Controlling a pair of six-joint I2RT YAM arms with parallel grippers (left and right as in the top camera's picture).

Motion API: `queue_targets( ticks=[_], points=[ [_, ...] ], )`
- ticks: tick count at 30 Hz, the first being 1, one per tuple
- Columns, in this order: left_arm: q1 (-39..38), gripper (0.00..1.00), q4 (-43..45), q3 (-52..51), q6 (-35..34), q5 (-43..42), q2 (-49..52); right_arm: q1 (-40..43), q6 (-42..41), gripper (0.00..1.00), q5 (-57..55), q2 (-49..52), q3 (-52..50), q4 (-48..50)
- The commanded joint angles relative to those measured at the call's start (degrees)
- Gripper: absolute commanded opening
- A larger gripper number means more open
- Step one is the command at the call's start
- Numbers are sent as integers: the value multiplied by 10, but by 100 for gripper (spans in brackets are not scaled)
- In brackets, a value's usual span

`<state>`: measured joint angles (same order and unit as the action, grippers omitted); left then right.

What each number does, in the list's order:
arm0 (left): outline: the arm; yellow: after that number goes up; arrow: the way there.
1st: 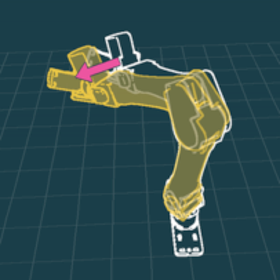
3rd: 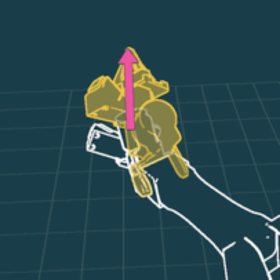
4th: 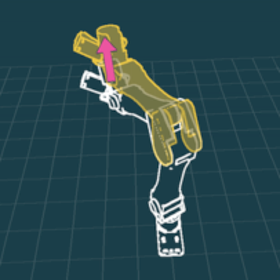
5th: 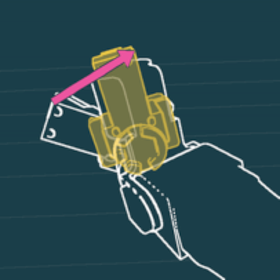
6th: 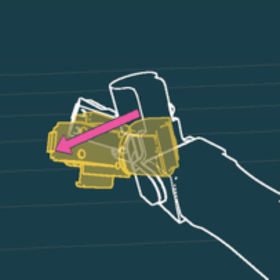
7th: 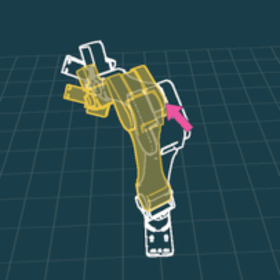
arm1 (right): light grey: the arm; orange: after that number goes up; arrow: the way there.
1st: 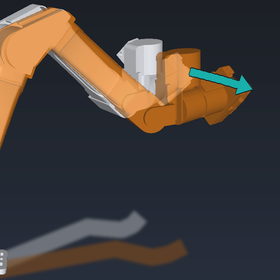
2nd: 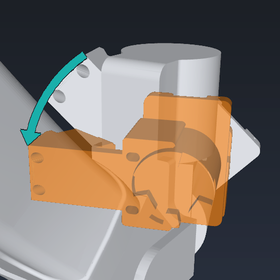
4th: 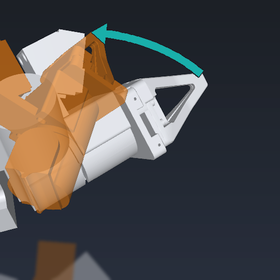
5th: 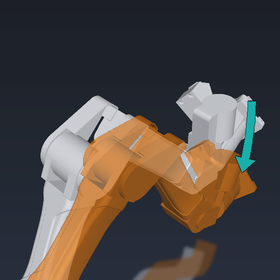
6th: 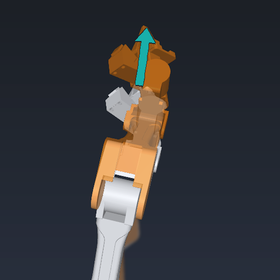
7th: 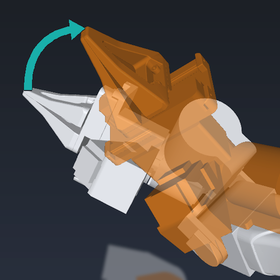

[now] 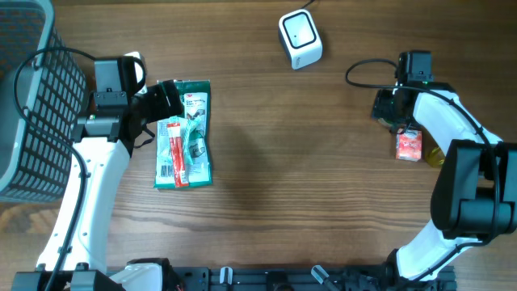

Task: Scan the item barcode
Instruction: 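Carry the jar to the right side and set it down, then open the right gripper and move it left toward the glove packet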

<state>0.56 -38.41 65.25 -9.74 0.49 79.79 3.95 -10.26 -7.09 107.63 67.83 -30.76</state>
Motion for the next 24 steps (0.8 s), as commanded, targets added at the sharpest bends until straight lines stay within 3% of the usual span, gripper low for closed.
queue_targets(
  ticks=[1, 8, 13, 17, 24],
  points=[
    [3, 100, 2, 6, 3, -5, -6, 1, -2, 100, 1, -2, 0, 14],
    [3, 100, 2, 6, 3, -5, -6, 1, -1, 100, -4, -22, 43, -6],
    [3, 100, 2, 6, 3, -5, -6, 1, 41, 100, -27, -94, 130, -73],
    [3, 100, 2, 6, 3, -5, -6, 1, 43, 100, -27, -153, 133, -97],
    [3, 100, 2, 6, 3, -5, -6, 1, 58, 100, -27, -131, 130, -158]
  ],
)
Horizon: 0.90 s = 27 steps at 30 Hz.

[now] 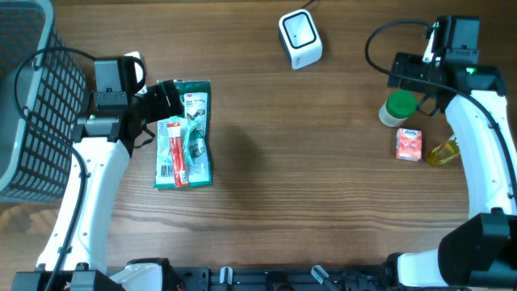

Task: Scan the item barcode
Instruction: 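Open the right gripper and move it left toward the glove packet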

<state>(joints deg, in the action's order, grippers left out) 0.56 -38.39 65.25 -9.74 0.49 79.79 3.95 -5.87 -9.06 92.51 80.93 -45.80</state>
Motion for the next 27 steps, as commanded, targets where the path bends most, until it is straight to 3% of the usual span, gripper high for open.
queue_targets(
  ticks=[1, 4, 7, 8, 10, 11, 12, 13, 20, 27],
  points=[
    [3, 100, 2, 6, 3, -5, -6, 1, 14, 100, -7, 28, 0, -12],
    [3, 100, 2, 6, 3, -5, -6, 1, 14, 100, 28, 46, 0, -24],
    [3, 100, 2, 6, 3, -5, -6, 1, 14, 99, 132, 68, -6, -22],
    [3, 100, 2, 6, 3, -5, -6, 1, 14, 94, 156, 75, -8, -17],
    [3, 100, 2, 6, 3, -5, -6, 1, 12, 62, 191, 99, -10, -12],
    [3, 100, 2, 6, 3, -5, -6, 1, 12, 33, 193, 113, -10, -12],
    [3, 100, 2, 6, 3, -5, -6, 1, 12, 15, 193, 123, -10, -12],
    [3, 100, 2, 6, 3, -5, -6, 1, 12, 4, 193, 135, -10, -12],
    [3, 100, 2, 6, 3, -5, -6, 1, 8, 4, 203, 197, -10, -9],
    [3, 100, 2, 6, 3, -5, -6, 1, -94, 4, 59, 197, -10, -23]
  ],
)
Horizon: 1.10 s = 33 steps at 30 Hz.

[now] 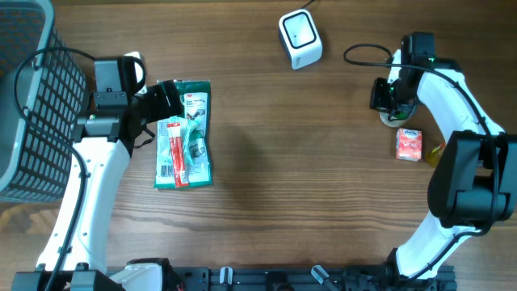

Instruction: Scan the item barcode

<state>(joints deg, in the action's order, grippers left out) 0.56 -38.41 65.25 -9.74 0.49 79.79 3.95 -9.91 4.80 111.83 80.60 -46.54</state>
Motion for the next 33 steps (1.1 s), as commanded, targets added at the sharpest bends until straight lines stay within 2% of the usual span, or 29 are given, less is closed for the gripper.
queue_targets(
  ticks=[1, 5, 10, 13, 15, 20, 24, 25, 27, 30, 31, 33],
  points=[
    [3, 100, 2, 6, 3, -5, -6, 1, -71, 4, -101, 4, -6, -26],
    [3, 100, 2, 6, 3, -5, -6, 0, -85, 5, -98, 4, -6, -56],
    [3, 100, 2, 6, 3, -5, -6, -16, -36, 9, 142, 4, -6, -84],
    [3, 100, 2, 6, 3, -5, -6, -47, -36, 11, 214, 4, -6, -86],
    [3, 100, 2, 6, 3, -5, -6, -79, -38, 19, 221, 4, -6, -85],
    [3, 100, 2, 6, 3, -5, -6, -175, -67, 27, 221, 4, -15, -72],
    [3, 100, 2, 6, 3, -5, -6, -273, -116, 45, 221, 4, -42, -5],
    [3, 100, 2, 6, 3, -5, -6, -303, -135, 54, 221, 4, -50, 22],
    [3, 100, 2, 6, 3, -5, -6, -351, -164, 60, 221, 5, -60, 61],
    [3, 100, 2, 6, 3, -5, -6, -413, -183, 79, 217, 5, -73, 121],
    [3, 100, 2, 6, 3, -5, -6, -438, -202, 86, 200, 5, -79, 144],
    [3, 100, 2, 6, 3, -5, -6, -473, -231, 91, 148, 5, -82, 153]
  ],
)
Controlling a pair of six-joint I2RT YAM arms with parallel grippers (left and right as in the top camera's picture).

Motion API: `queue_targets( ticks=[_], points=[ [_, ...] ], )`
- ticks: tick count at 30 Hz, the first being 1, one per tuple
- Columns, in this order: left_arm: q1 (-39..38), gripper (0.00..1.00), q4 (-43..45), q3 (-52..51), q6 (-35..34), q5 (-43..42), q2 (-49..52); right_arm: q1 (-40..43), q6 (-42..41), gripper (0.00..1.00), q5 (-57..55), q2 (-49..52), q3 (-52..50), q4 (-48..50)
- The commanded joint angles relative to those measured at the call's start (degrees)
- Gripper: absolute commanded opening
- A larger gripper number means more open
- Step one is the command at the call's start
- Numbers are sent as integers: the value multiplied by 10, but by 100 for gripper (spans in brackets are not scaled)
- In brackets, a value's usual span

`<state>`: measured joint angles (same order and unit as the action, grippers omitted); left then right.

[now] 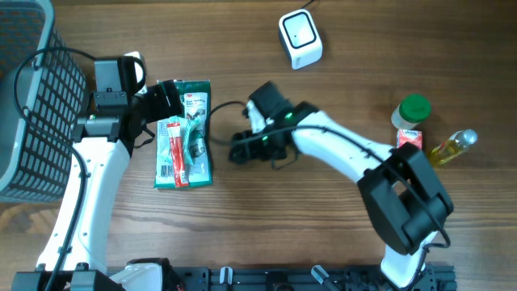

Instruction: Scan the item barcode

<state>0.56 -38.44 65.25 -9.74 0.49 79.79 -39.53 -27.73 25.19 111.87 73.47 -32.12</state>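
A green package [196,121] lies flat at the left of the table, with a narrower red and white package [173,153] lying on top of it. The white barcode scanner [300,38] stands at the back centre. My left gripper [166,101] sits at the green package's top left corner; its jaws are too dark to read. My right arm reaches across the middle of the table, and the right gripper [237,150] hangs just right of the green package, holding nothing that I can see. The overhead view does not show whether it is open or shut.
A dark wire basket [32,97] fills the far left. At the right stand a green-capped bottle [411,111], a small red carton [409,139] and a yellow oil bottle [452,147] lying beside it.
My right arm has gone from the green-capped bottle at the right to the table's middle, its gripper now beside the green package. The bottle is uncovered and stands slightly further right. The left arm is unchanged.
My right gripper first hung over the bottle's spot by the red carton. Then it was drawn back to the far right, with the bottle showing. Then it was over the bottle again. Now it is beside the packages. The left arm and packages never moved.
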Motion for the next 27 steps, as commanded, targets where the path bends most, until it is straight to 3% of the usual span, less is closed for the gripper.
queue_targets(
  ticks=[1, 2, 5, 8, 12, 16, 19, 22, 26, 27],
  points=[
    [3, 100, 2, 6, 3, -5, -6, -52, -55, 95, -79, 4, -10, 11],
    [3, 100, 2, 6, 3, -5, -6, -62, -55, 100, -98, 4, -11, 14],
    [3, 100, 2, 6, 3, -5, -6, -76, -55, 100, -119, 4, -11, 21],
    [3, 100, 2, 6, 2, -12, -6, -74, -106, 100, -114, 4, -12, 17],
    [3, 100, -45, 6, -28, -112, -6, -56, -113, 100, -145, 4, -12, -6],
    [3, 100, -91, 6, -32, -40, -6, -2, -104, 100, -168, 4, -16, -55],
    [3, 100, -123, -3, -87, -40, -5, 24, -99, 100, -169, 4, -37, -45],
    [3, 72, -129, -29, -88, -26, 3, 31, -99, 100, -169, 4, -67, -15],
    [3, 28, -85, -81, -88, -26, 13, 31, -99, 100, -186, 4, -98, 27],
    [3, 25, -67, -98, -90, -28, 17, 31, -100, 100, -194, 4, -102, 32]
  ],
)
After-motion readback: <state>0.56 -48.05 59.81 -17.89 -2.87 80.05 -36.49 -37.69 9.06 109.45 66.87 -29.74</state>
